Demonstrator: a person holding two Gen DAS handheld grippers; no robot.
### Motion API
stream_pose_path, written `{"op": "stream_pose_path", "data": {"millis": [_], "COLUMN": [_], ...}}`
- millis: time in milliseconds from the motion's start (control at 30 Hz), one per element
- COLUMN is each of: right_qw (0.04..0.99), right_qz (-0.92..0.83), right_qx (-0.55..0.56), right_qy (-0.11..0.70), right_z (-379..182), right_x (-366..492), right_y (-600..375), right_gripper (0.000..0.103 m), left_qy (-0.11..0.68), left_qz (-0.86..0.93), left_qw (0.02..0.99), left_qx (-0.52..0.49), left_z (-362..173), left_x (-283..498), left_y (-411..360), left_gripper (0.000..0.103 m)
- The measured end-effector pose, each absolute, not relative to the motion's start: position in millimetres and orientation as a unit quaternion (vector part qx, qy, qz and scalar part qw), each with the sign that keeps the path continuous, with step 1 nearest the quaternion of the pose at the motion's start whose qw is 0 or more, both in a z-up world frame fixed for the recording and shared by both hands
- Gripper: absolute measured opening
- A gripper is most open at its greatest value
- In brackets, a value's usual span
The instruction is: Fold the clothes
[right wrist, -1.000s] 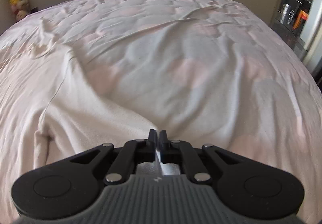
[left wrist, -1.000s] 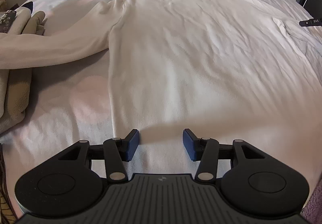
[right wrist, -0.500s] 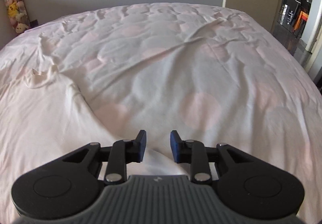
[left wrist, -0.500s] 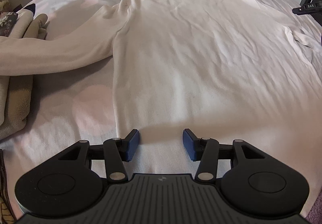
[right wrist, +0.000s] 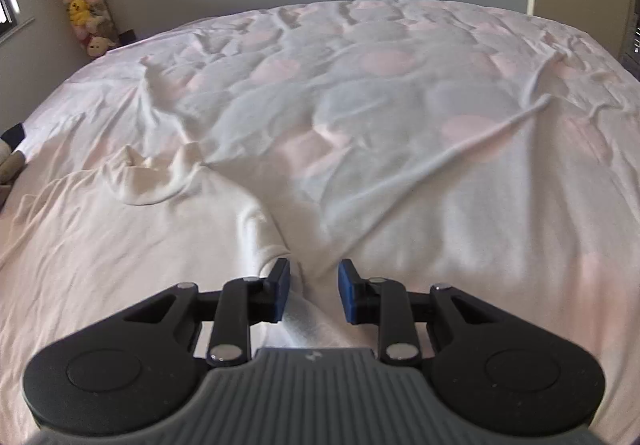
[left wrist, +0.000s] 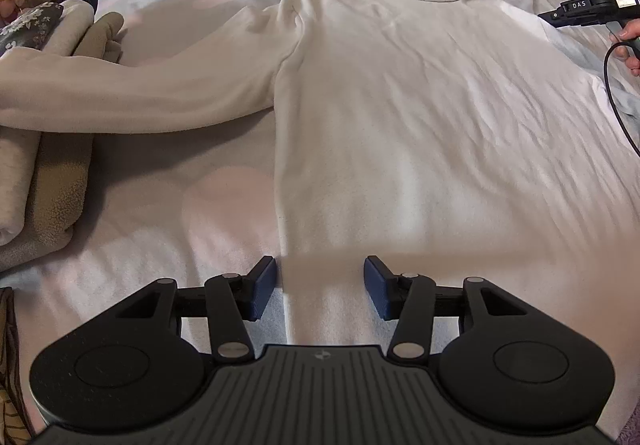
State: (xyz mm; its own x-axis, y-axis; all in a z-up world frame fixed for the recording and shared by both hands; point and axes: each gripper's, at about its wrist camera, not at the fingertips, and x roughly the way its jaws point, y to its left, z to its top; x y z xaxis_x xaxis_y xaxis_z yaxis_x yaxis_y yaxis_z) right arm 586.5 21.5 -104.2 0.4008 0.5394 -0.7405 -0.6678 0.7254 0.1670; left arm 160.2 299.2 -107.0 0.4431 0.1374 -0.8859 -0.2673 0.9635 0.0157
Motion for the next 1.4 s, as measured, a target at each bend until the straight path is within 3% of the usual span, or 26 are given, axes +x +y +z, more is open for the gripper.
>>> {"op": "stream_pose_path", "data": {"millis": [367, 500, 733, 900, 1067, 1233, 1400], "right_qw": [0.815, 0.819, 0.864, 0.859, 0.856, 0.871, 0.871], "right_qz": [0.398, 0.399, 0.319, 0.298, 0.294, 0.289, 0.299], "right_qx": [-0.154, -0.189, -0.21, -0.235, -0.212, -0.18, -0.133], "right_qy": [0.392, 0.367, 0.327, 0.344, 0.368, 0.354, 0.367], "right_z": [-110.8, -105.3, -93.2, -112.2, -113.1, -89.3, -72.5], "right_x": [551.9, 544.8, 571.9, 586.5, 584.9, 556.8, 498.4], "right_y": [39.4, 41.5, 42.5, 52.9, 48.7, 37.6, 31.7], "right_gripper": [0.03, 0.005, 0.002, 0.001, 0.006, 0.032, 0.036], "left_qy": [0.514, 0.515, 0.513, 0.511, 0.508, 0.498, 0.478], "left_qz": [0.121, 0.122, 0.121, 0.12, 0.119, 0.121, 0.133], "left_qw": [0.847, 0.846, 0.847, 0.848, 0.85, 0.855, 0.863], "left_qx": [-0.068, -0.068, -0.069, -0.072, -0.075, -0.081, -0.091], "left_z": [-105.3, -105.5, -105.8, -105.2, -104.5, -99.7, -88.8], "left_x": [154.5, 154.5, 154.6, 154.8, 155.0, 152.0, 142.2], "left_y": [300.6, 300.8, 301.6, 303.1, 304.5, 307.6, 315.8], "left_gripper": [0.047, 0.047, 0.047, 0.048, 0.048, 0.048, 0.048]}}
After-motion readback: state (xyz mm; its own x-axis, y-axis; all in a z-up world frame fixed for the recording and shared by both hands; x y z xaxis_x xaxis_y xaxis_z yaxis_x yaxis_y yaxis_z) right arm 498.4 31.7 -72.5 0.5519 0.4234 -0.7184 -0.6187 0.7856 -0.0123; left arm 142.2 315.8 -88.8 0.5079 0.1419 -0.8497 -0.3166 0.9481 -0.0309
